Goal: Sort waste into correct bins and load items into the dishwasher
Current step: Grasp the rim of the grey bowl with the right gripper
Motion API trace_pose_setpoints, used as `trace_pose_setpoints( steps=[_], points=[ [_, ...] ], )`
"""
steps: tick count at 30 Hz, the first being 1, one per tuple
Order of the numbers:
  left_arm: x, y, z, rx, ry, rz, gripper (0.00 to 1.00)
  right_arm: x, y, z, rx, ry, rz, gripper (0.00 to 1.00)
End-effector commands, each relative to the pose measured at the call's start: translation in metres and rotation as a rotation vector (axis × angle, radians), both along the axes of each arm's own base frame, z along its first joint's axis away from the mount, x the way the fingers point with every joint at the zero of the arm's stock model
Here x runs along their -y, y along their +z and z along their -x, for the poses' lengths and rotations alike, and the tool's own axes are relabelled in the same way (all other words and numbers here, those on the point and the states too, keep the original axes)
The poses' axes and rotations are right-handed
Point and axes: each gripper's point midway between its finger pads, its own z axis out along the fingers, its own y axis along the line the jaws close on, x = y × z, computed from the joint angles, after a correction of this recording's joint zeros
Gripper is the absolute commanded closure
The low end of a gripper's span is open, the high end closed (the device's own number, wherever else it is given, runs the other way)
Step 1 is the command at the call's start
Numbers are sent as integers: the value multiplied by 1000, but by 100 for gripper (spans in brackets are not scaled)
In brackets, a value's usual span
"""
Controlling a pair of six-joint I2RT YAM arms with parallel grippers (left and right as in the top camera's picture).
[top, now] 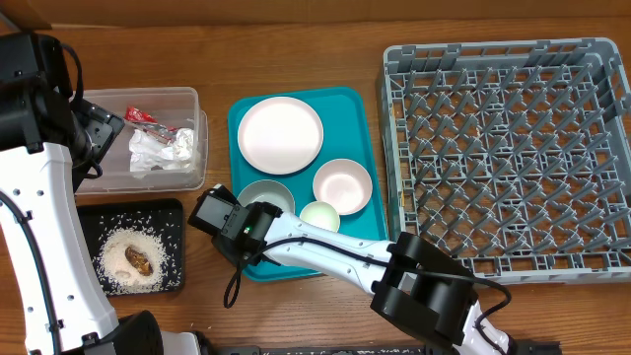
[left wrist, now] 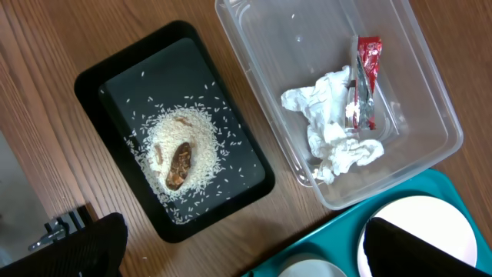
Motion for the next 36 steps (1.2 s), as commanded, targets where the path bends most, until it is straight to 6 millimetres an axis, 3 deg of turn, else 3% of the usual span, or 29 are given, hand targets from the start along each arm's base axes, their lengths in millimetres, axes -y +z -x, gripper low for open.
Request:
trace_pose_setpoints(
  steps=[1, 9, 36],
  points=[
    [0, 0, 0, 4, 17, 2, 0, 8, -9, -11, -8, -49, 10, 57],
    [0, 0, 0, 4, 17, 2, 0, 15, -11, -20, -18, -93, 11, 60],
    [0, 0, 0, 4, 16, 2, 0, 17, -22, -10, -71, -79, 12, 60]
  ],
)
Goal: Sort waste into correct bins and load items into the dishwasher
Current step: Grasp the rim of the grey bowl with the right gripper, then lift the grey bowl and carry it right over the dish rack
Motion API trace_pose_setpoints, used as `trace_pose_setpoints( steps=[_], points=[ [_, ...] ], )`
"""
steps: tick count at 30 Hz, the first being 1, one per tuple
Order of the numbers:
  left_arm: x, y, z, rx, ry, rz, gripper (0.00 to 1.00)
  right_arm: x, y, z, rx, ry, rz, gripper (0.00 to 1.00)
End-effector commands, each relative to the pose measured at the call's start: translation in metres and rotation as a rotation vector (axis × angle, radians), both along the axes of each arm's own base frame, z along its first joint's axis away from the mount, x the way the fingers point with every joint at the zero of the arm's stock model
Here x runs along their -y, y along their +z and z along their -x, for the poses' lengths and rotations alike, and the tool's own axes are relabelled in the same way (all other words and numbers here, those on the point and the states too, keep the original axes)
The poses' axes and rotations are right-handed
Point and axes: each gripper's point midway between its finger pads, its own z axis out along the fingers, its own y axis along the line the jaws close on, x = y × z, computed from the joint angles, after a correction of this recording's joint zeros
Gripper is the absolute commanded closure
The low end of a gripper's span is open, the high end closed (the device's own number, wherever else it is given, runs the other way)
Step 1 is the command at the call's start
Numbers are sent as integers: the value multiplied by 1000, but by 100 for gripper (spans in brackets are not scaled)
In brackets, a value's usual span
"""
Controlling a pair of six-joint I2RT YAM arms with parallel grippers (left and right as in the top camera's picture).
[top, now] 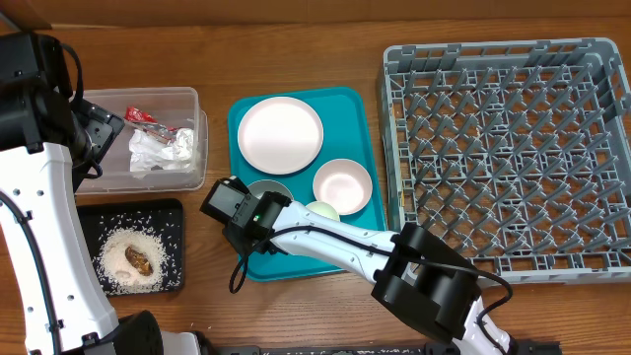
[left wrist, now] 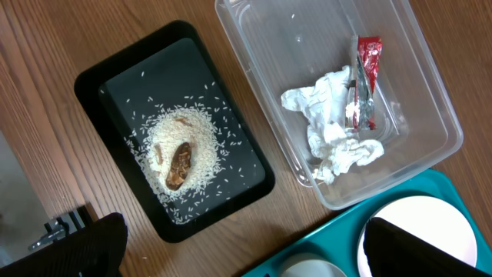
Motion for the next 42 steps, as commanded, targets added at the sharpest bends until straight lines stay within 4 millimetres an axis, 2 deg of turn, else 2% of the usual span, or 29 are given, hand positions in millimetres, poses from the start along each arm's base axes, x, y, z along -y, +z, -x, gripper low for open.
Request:
trace_pose_setpoints(
  steps=[1, 15, 18, 25, 30, 34, 38, 42],
  points=[
    [0, 0, 0, 4, 16, 2, 0, 1, -11, 2, -14, -1, 13, 61],
    [0, 0, 0, 4, 16, 2, 0, -6, -4, 0, -6, 0, -10, 91],
    [0, 0, 0, 4, 17, 2, 0, -14, 10, -5, 8, 0, -35, 96],
    [0, 0, 0, 4, 16, 2, 0, -24, 45, -26, 39, -24, -89, 96],
    [0, 0, 0, 4, 17, 2, 0, -19, 98, -63, 84, -85, -155, 96],
    [0, 0, 0, 4, 16, 2, 0, 7, 165, -107, 148, -175, -236, 96],
    [0, 0, 0, 4, 17, 2, 0, 55, 234, -148, 218, -278, -319, 96],
    [0, 0, 0, 4, 16, 2, 0, 121, 283, -184, 233, -335, -426, 96]
  ],
)
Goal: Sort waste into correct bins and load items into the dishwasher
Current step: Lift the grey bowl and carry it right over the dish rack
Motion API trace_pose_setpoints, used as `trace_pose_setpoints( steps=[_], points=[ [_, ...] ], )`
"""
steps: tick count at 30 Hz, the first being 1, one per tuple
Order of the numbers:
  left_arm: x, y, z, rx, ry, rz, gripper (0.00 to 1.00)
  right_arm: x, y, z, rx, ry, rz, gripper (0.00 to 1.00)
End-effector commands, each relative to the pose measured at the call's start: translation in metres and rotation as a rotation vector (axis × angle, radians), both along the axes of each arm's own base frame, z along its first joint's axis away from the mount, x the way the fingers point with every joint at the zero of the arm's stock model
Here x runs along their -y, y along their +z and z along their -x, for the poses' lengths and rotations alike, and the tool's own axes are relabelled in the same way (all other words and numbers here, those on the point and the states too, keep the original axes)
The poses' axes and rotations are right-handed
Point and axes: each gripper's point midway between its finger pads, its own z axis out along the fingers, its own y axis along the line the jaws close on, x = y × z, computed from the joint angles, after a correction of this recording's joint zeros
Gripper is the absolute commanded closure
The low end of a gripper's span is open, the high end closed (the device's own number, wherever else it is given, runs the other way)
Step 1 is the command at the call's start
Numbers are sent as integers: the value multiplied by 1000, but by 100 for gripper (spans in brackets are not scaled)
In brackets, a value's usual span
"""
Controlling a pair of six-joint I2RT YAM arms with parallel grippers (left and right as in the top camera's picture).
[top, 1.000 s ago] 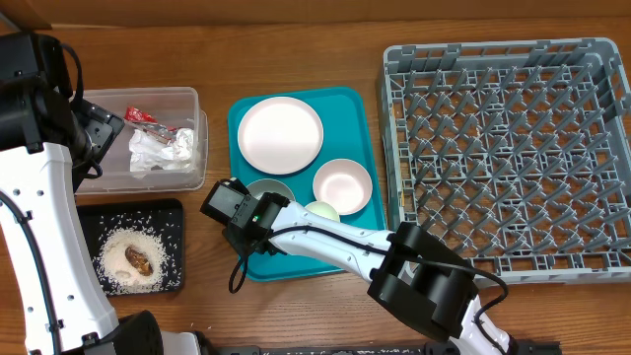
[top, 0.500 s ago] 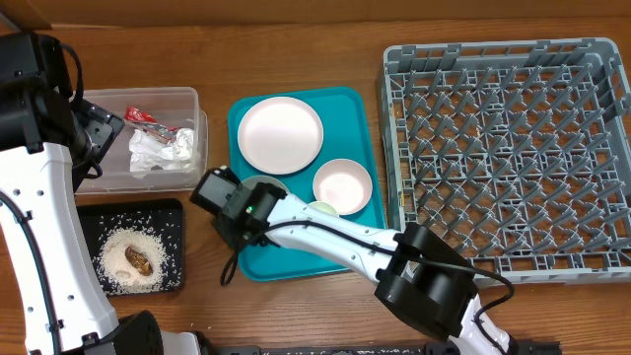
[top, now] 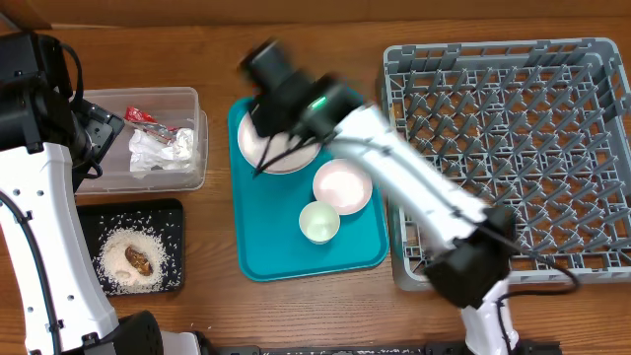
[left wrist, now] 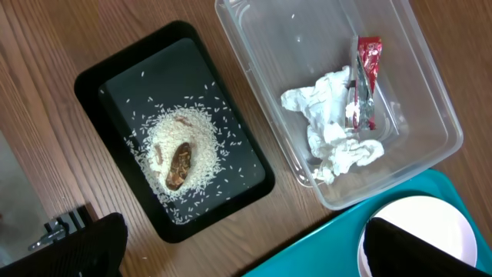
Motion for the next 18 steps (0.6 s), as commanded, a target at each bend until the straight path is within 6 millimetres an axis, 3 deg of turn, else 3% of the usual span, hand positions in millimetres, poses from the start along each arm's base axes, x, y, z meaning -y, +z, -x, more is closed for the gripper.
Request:
trace_pose_setpoints(
  steps=[1, 7, 11, 15, 18],
  points=[
    [0, 0, 0, 4, 17, 2, 0, 64, 84, -25, 87, -26, -172, 96],
    [0, 0, 0, 4, 16, 2, 0, 190, 103, -68, -22, -111, -445, 96],
    [0, 0, 0, 4, 17, 2, 0, 267, 107, -78, 16, -62, -552, 96],
    [0, 0, 0, 4, 16, 2, 0, 343, 84, -81, -20, -198, -583, 96],
    [0, 0, 0, 4, 16, 2, 0, 377, 69, -77, -45, -257, -614, 96]
  ],
)
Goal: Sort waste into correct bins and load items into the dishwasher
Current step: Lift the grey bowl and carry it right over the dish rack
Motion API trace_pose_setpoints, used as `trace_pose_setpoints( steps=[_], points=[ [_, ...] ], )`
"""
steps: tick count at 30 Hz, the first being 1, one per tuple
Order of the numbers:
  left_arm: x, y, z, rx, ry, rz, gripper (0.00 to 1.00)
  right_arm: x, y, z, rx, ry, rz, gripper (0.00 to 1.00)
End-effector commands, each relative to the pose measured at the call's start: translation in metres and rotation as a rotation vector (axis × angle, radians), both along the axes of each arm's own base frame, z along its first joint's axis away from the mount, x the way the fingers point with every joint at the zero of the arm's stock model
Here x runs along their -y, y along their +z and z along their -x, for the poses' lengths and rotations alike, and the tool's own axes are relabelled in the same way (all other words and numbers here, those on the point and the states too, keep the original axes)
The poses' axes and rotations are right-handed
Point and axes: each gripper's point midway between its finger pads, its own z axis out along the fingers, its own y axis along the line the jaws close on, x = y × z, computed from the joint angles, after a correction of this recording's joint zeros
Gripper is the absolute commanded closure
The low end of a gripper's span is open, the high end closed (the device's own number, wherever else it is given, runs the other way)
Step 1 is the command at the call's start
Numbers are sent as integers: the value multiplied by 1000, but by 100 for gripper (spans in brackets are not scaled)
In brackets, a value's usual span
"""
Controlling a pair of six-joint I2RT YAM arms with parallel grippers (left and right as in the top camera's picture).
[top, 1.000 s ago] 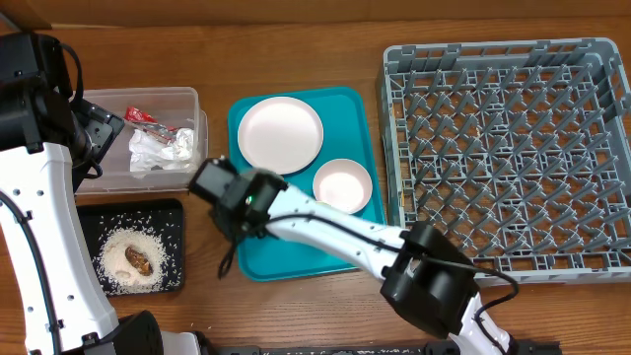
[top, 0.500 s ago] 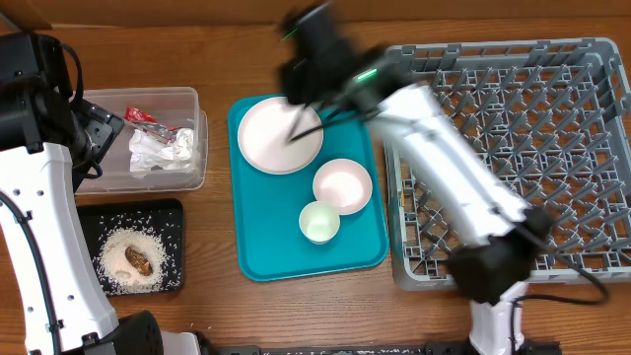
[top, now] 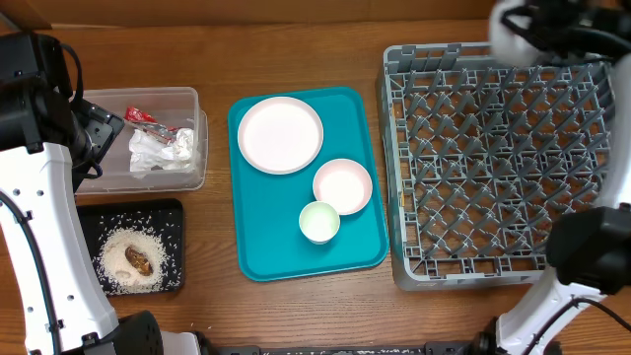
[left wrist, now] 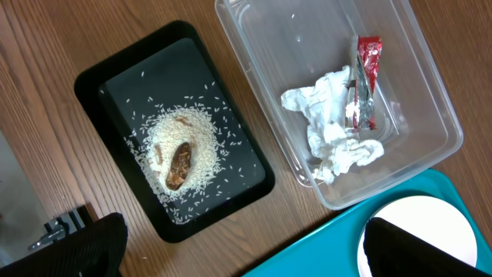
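On the teal tray (top: pixel 266 247) lie a white plate (top: pixel 280 134), a pinkish-white bowl (top: pixel 342 185) and a small pale green cup (top: pixel 319 221). The grey dish rack (top: pixel 508 158) stands to the right with nothing in it. My right gripper (top: pixel 523 28) is a blur over the rack's far edge, with a pale blurred shape beside it; what that is I cannot tell. High over the bins hangs my left gripper (left wrist: pixel 238 250), wide open and holding nothing.
A clear plastic bin (left wrist: pixel 430 100) holds crumpled tissue (left wrist: pixel 330 131) and a red wrapper (left wrist: pixel 367 58). Beside it a black tray (left wrist: pixel 115 77) carries scattered rice and a brown food scrap (left wrist: pixel 179 165). Bare wooden table surrounds them.
My right arm was over the white plate at the tray's far left; now it is over the far edge of the dish rack. The left arm has not moved.
My right gripper was low at the tray's near-left corner by a grey-green bowl, and still at that bowl 2.0 s ago. Then the bowl was gone from the tray and the arm was over the plate. Now the arm is at the rack.
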Motion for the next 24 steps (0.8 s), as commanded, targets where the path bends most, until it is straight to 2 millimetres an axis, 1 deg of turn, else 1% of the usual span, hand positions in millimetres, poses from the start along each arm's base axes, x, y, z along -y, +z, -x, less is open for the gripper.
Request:
trace_pose_setpoints(
  steps=[1, 5, 8, 10, 15, 21, 24],
  points=[
    [0, 0, 0, 4, 17, 2, 0, 7, -7, 9, 37, 92, -104, 96],
    [0, 0, 0, 4, 17, 2, 0, 9, -9, 20, 114, 188, -188, 96],
    [0, 0, 0, 4, 16, 2, 0, 8, -20, 20, 131, 213, -210, 96],
    [0, 0, 0, 4, 17, 2, 0, 4, -26, 20, 157, 243, -258, 96],
    [0, 0, 0, 4, 16, 2, 0, -7, -30, 26, 260, 346, -393, 96],
    [0, 0, 0, 4, 17, 2, 0, -10, -55, 30, 240, 347, -422, 96],
    [0, 0, 0, 4, 17, 2, 0, -9, -62, 29, 227, 340, -420, 96]
  ],
)
